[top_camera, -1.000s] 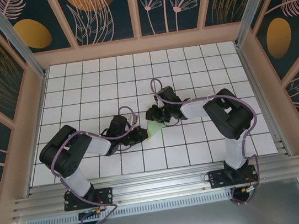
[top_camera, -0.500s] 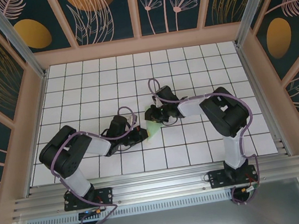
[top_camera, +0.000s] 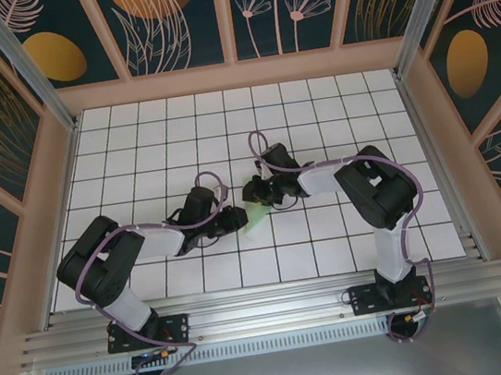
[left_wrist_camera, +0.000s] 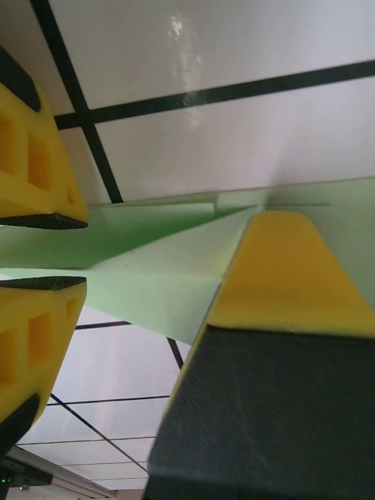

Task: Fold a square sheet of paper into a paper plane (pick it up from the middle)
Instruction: Fourth fold the wing at the center of the table.

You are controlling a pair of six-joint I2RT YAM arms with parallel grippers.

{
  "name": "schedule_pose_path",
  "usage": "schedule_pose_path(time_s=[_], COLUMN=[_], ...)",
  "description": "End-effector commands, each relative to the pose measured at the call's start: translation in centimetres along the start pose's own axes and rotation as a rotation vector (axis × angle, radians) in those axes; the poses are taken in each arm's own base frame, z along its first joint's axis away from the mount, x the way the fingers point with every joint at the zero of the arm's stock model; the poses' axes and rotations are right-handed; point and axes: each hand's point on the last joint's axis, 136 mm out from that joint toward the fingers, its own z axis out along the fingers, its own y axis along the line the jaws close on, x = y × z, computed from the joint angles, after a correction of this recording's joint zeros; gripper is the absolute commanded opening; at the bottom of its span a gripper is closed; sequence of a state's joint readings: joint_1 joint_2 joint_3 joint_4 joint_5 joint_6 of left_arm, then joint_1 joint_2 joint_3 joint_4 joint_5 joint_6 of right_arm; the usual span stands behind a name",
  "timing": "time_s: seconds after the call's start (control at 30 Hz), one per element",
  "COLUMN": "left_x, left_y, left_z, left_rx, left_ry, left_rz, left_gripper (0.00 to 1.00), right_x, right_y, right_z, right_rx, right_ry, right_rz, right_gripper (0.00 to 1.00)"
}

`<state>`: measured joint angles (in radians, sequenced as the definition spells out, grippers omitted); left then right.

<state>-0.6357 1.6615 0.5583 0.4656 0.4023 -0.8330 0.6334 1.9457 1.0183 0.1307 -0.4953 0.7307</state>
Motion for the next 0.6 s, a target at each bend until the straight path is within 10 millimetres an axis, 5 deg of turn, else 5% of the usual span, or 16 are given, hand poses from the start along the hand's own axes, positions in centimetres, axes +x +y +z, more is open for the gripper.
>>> schedule_pose_path(time_s=[0.0, 0.13, 0.4, 0.57], left_x=[-0.3, -0.1, 0.8, 1.2], left_y=[0.3, 0.8, 2.3, 3.4], left_z=[0.4, 0.8, 0.6, 0.3], left_rx=[-0.026, -0.05, -0.089, -0.119], left_ry=[0.005, 0.021, 0.02, 0.007], left_rz=[0.028, 0.024, -0.023, -0.061], left_gripper=[0.27, 0.24, 0.01, 0.0], right_x=[1.1, 1.2, 1.0, 0.3], right_y=[-1.6, -1.5, -0.6, 0.8], right_z=[0.3, 0.3, -0.1, -0.9], right_rx=[0.03, 0.027, 0.001, -0.028], right_ry=[0.03, 0.034, 0.027, 0.001], right_rz=[0.027, 0.027, 0.012, -0.025], right_gripper=[0.26, 0.26, 0.28, 0.29])
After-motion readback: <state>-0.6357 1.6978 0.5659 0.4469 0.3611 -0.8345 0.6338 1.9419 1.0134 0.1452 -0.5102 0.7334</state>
